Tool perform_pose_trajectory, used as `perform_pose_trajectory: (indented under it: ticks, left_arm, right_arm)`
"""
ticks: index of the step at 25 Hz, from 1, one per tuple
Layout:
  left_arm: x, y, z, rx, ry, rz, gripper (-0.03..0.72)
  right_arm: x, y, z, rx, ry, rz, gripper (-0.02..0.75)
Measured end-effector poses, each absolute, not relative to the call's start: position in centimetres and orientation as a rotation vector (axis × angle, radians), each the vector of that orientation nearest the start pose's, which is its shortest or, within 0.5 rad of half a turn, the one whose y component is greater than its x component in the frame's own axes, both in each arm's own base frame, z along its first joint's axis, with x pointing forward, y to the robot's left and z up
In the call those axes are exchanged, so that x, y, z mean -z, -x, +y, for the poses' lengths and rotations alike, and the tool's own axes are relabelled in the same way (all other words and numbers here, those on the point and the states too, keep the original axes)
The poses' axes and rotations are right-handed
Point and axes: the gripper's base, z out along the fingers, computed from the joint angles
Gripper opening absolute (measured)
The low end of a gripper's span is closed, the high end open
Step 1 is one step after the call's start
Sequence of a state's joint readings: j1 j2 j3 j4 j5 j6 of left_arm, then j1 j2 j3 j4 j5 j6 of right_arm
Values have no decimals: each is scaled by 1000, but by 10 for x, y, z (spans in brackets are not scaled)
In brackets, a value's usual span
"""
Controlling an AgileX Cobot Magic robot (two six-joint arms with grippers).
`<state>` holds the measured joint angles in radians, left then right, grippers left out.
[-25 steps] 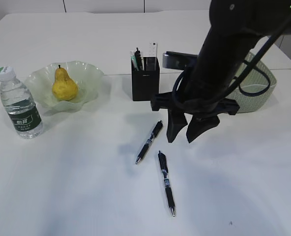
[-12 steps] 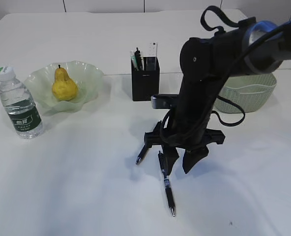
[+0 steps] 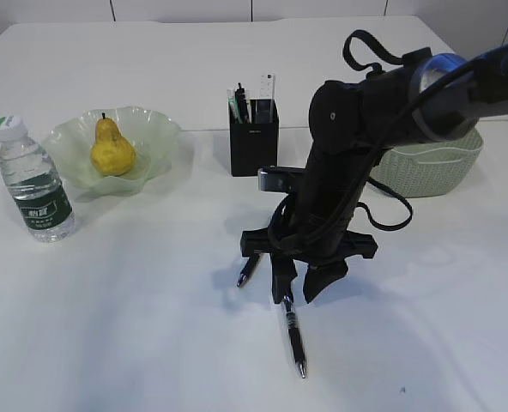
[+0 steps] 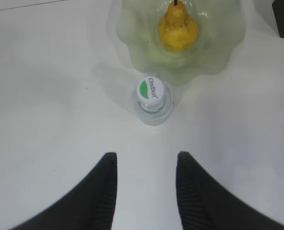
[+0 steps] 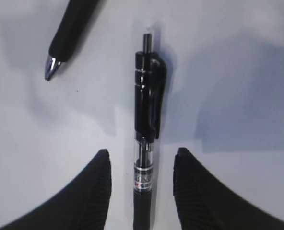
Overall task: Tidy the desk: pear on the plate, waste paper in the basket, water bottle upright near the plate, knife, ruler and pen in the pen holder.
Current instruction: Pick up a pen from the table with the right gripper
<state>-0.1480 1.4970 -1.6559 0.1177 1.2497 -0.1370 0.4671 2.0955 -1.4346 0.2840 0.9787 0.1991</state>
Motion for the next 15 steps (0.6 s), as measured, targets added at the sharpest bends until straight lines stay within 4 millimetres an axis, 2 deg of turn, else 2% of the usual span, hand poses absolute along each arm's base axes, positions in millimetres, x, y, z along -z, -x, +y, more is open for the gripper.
perform_pose_trajectory:
  ticks: [15]
  left_arm:
    - [-414, -302, -35, -50, -20, 2565, 273]
  right_arm:
    - [-133, -348, 201, -364, 171, 3189, 352]
